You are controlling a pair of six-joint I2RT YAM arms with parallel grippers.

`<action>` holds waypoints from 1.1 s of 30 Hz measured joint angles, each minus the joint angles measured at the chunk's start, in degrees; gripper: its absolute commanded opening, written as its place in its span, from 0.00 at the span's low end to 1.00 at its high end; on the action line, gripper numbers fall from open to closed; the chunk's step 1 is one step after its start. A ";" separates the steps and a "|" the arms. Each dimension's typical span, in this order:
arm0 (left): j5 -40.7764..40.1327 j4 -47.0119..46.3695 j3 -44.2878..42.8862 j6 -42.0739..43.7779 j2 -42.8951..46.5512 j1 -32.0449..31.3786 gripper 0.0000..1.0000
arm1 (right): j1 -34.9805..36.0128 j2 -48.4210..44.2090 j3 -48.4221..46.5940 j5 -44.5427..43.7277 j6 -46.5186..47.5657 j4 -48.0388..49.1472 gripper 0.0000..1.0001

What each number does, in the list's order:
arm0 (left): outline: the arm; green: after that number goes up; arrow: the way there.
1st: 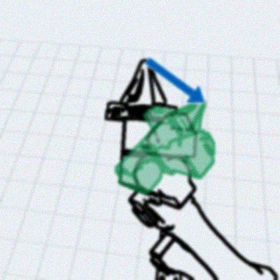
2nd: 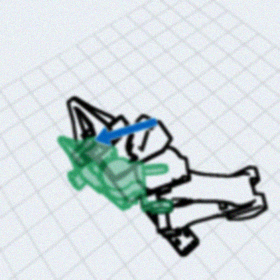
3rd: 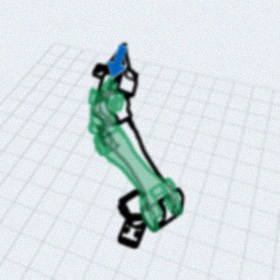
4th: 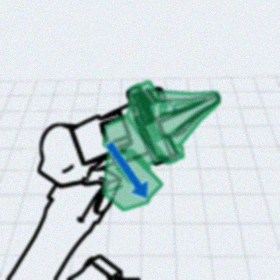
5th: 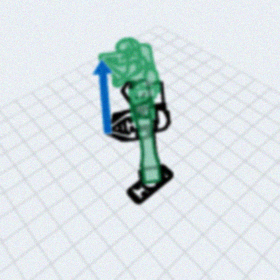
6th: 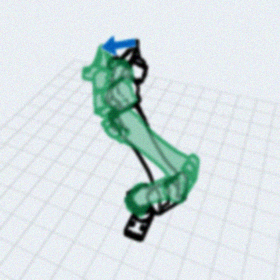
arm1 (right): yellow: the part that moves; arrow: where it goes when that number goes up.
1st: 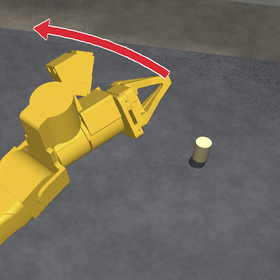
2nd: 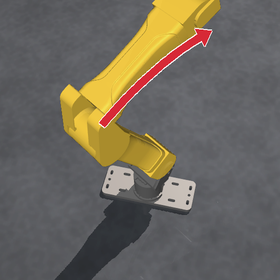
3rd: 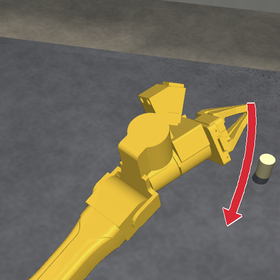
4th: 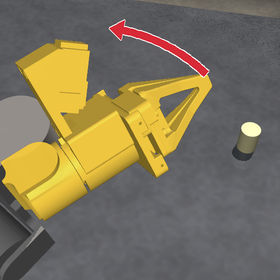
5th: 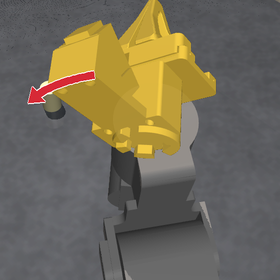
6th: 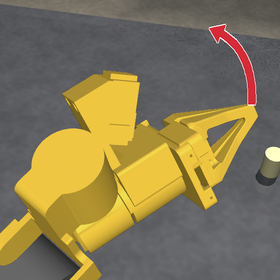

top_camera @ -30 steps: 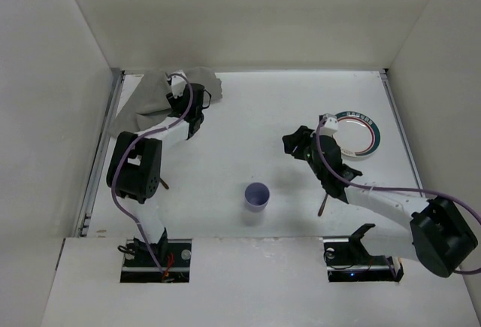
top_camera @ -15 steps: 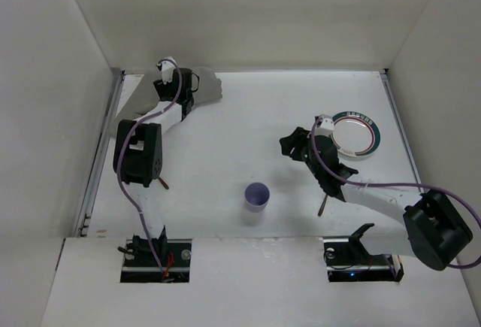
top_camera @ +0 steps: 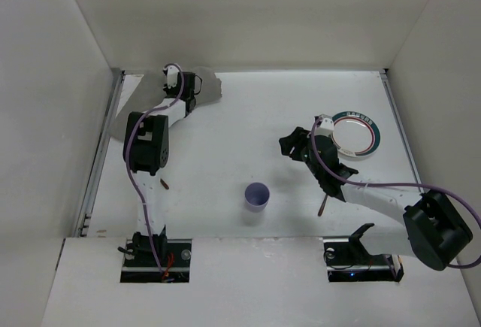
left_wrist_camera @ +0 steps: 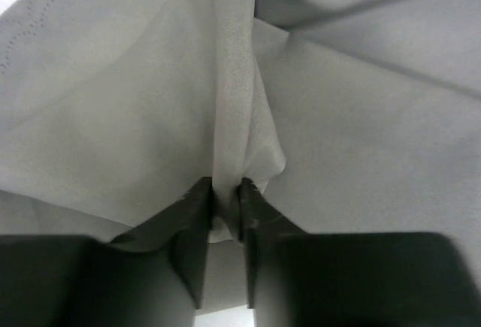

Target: Set the dinner table for one person

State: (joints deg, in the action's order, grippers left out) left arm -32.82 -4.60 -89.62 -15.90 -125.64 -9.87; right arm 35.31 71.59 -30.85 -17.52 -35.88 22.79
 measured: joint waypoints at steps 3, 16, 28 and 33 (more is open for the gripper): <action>0.24 0.00 -0.07 -0.70 -0.55 -0.22 0.09 | 0.00 0.00 0.00 0.00 0.02 0.00 0.61; 4.11 -3.98 -0.15 -3.56 -0.98 -11.89 0.05 | 0.00 0.00 0.00 -0.02 0.00 0.00 0.61; 8.63 -6.67 7.93 -17.07 4.70 -18.99 0.04 | -0.07 0.00 0.00 -0.02 0.02 -0.02 0.61; 8.55 -6.99 12.74 -21.31 9.79 -20.87 0.07 | -0.11 0.00 0.00 0.00 0.02 0.00 0.61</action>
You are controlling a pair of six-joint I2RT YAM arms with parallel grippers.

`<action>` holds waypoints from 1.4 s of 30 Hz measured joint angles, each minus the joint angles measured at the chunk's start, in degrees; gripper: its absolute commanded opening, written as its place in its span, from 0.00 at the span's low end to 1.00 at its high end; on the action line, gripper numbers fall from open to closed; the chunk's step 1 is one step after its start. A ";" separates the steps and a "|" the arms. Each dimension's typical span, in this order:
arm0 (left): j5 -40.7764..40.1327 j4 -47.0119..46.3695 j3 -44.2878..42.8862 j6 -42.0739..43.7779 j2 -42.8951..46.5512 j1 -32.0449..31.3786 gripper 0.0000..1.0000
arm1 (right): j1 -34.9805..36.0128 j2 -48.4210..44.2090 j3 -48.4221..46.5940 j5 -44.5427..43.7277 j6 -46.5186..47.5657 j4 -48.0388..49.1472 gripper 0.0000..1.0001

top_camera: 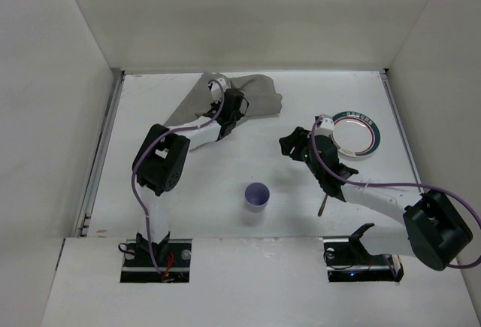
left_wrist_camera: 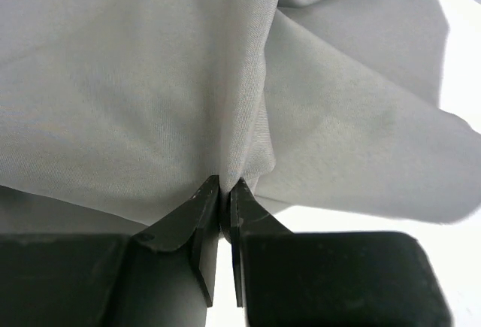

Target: Set the dinner table for one person

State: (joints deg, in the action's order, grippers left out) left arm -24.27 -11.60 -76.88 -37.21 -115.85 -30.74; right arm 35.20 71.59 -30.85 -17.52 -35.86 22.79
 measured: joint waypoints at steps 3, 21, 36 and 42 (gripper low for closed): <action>0.22 -0.22 1.18 -0.81 2.03 -1.29 0.08 | -0.28 0.00 0.17 0.02 0.02 0.00 0.61; 7.15 -6.45 10.12 0.39 17.99 -5.33 0.05 | -3.78 -0.66 1.27 -0.57 -1.31 -0.26 0.66; 22.82 -13.51 12.15 2.60 11.34 -24.26 0.41 | -11.69 -4.87 4.55 -3.41 -8.48 -3.54 0.72; 24.24 -15.10 13.81 2.69 13.44 -21.05 0.49 | -12.00 -4.87 4.55 -3.96 -9.18 -4.92 0.72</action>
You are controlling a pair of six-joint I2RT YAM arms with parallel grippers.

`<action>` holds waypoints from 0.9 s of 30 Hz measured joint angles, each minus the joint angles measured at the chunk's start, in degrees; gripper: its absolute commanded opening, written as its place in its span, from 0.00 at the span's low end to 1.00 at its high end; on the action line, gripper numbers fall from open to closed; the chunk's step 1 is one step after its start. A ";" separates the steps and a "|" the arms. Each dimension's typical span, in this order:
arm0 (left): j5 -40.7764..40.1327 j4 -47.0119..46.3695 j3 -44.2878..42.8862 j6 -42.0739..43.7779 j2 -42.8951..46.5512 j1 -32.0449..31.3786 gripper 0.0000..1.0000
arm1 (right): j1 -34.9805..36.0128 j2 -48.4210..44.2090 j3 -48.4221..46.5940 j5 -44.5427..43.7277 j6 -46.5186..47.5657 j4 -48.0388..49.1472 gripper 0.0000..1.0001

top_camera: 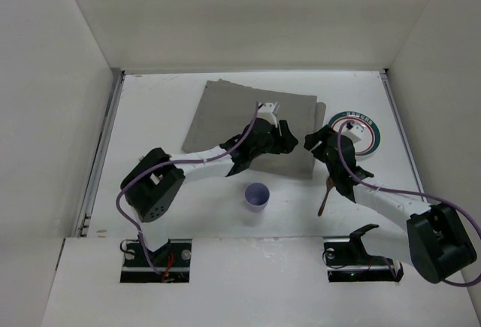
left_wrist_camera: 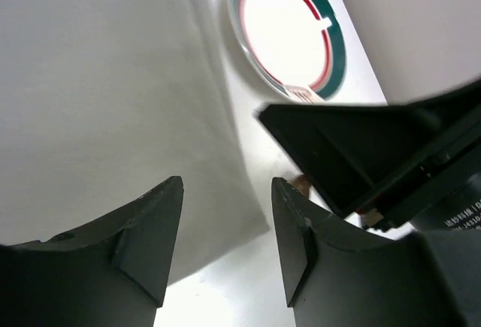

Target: Set the dinner table for one person

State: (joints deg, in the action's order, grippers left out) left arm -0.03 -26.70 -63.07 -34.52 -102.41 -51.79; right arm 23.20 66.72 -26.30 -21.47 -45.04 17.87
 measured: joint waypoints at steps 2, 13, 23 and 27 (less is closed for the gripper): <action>-0.59 -0.33 2.36 -0.09 2.60 2.67 0.49 | 0.00 0.09 0.00 -0.24 -0.04 -0.37 0.70; -14.67 6.08 7.78 -4.09 5.97 22.56 0.41 | 0.00 6.21 -2.84 0.57 -0.52 -4.42 0.14; -21.94 9.18 24.39 -10.12 12.44 23.02 0.43 | -0.33 9.40 -4.48 -1.25 -1.11 -7.50 0.57; -24.59 9.49 29.38 -13.03 18.64 24.13 0.46 | -0.83 10.27 -5.27 -1.86 -1.81 -9.60 0.62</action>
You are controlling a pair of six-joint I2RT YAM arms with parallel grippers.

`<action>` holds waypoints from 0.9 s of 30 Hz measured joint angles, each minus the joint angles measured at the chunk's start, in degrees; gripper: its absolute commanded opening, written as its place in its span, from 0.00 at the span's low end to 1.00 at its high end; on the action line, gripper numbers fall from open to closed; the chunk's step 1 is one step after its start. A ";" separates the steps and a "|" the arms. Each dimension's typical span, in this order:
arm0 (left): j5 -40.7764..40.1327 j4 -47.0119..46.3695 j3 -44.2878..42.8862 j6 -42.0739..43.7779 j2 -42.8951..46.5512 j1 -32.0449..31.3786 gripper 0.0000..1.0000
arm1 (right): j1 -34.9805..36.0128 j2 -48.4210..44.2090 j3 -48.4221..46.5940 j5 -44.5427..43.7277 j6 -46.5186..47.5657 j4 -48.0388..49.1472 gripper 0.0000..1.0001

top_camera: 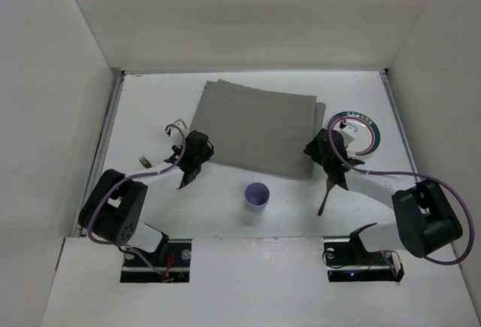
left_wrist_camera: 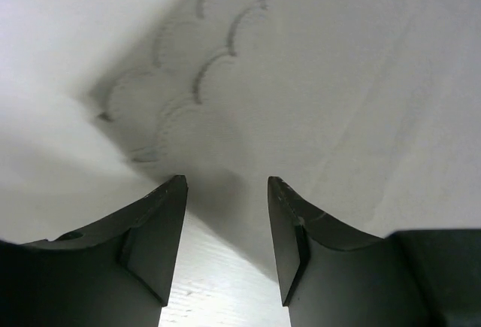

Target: Set the dinner table for one person

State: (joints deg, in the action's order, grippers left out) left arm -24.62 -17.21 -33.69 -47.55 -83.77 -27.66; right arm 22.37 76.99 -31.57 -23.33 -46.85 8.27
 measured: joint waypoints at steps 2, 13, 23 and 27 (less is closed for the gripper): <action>-0.81 0.20 1.62 -1.25 1.16 0.44 0.47 | -0.35 0.46 -0.94 0.33 -0.50 -1.62 0.62; -0.09 -3.65 3.21 -6.23 -1.44 6.34 0.45 | -0.42 1.09 -2.49 2.86 -5.27 -5.66 0.54; 1.97 -10.29 4.22 -9.97 -4.57 8.02 0.15 | 4.44 1.18 -2.58 -0.74 -9.31 -11.76 0.62; 2.93 -13.57 6.54 -11.93 -4.55 8.74 0.06 | 5.16 2.47 -3.23 -0.55 -10.03 -12.68 0.40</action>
State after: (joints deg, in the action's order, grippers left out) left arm -21.69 -30.79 -27.16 -59.48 -88.31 -18.92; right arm 27.53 79.46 -34.81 -23.88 -56.88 -4.40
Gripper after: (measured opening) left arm 0.092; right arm 0.513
